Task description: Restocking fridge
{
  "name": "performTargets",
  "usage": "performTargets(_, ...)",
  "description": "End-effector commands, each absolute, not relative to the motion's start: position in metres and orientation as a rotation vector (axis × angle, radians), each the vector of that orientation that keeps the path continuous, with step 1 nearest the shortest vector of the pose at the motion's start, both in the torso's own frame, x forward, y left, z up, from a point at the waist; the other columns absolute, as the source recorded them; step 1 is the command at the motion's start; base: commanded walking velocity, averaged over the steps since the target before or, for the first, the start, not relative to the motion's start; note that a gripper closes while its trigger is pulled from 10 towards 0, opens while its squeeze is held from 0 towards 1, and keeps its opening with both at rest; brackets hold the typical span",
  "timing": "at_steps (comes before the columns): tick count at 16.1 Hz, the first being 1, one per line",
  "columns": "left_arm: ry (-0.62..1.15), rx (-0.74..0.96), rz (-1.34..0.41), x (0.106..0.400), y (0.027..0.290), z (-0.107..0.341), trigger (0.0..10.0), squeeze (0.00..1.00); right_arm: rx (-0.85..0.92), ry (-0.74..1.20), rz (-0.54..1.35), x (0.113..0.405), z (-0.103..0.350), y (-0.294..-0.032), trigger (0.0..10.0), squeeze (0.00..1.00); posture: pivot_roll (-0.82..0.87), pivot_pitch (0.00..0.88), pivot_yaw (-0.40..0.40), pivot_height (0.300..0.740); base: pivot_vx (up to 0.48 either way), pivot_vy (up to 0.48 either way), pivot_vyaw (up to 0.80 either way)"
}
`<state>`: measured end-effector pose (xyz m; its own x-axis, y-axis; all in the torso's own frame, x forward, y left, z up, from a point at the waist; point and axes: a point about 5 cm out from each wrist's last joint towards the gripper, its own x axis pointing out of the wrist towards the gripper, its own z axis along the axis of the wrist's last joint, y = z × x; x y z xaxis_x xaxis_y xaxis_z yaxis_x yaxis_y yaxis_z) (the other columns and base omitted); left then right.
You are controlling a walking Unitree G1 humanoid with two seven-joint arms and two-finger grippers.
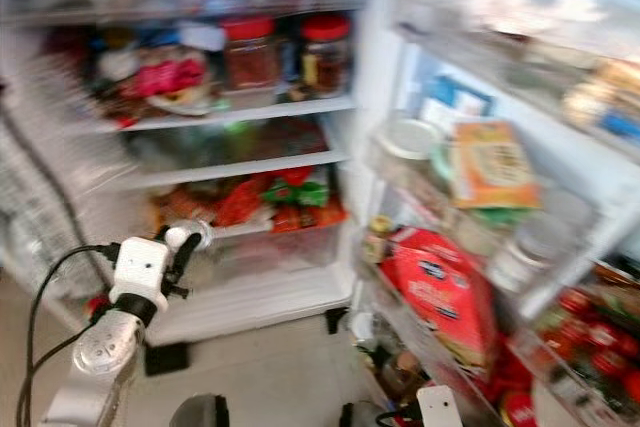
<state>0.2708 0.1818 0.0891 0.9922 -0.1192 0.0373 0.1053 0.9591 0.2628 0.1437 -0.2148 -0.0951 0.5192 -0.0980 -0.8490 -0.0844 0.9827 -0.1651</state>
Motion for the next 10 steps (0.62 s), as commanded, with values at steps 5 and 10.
performTargets(5,-0.075,0.287,-0.109,0.2739,0.1815,0.0957,10.0,0.00,-0.141,1.028,0.050,0.1411,-0.0990,-0.1954,10.0,0.00,-0.07,0.000,-0.009,0.634,0.048,0.000,0.00)
performTargets(10,-0.077,0.288,-0.112,0.2744,0.1808,0.0963,10.0,0.00,-0.162,1.036,0.067,0.1410,-0.0992,-0.1954,10.0,0.00,-0.08,0.000,-0.007,0.634,0.244,0.000,0.00)
